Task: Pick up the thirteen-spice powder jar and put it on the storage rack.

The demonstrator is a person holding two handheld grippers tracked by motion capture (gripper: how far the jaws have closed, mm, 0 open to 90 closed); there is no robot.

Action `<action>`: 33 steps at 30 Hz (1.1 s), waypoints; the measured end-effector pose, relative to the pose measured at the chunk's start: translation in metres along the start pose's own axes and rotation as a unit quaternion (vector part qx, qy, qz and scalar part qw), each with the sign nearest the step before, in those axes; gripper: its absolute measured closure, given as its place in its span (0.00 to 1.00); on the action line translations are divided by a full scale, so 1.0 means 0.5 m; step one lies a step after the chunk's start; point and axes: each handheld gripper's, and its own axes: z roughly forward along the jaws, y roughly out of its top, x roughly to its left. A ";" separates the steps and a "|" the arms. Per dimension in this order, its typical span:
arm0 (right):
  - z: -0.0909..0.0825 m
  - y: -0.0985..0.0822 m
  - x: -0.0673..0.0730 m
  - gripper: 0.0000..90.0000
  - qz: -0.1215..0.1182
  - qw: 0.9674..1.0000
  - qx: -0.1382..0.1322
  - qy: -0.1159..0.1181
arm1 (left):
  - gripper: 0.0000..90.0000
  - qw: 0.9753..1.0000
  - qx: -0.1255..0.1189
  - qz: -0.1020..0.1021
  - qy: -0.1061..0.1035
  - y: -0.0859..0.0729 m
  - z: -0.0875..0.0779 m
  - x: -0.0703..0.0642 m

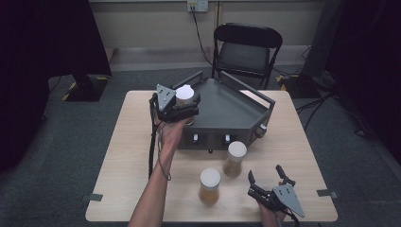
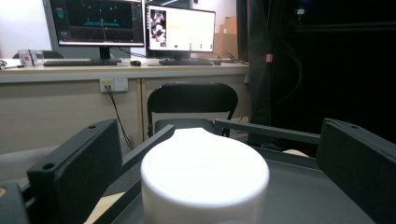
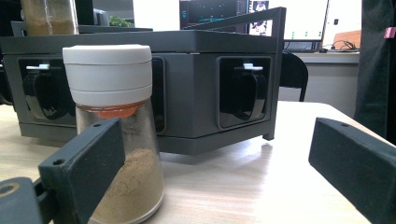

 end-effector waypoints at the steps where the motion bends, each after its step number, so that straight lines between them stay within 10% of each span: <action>1: 0.000 0.000 0.000 0.03 0.000 1.000 0.000 0.000 | 0.00 1.000 -0.003 -0.004 -0.001 0.000 -0.004 0.002; 33: 0.000 0.000 0.000 0.03 0.000 1.000 0.000 0.000 | 0.00 0.999 -0.051 0.007 0.013 -0.035 -0.128 0.002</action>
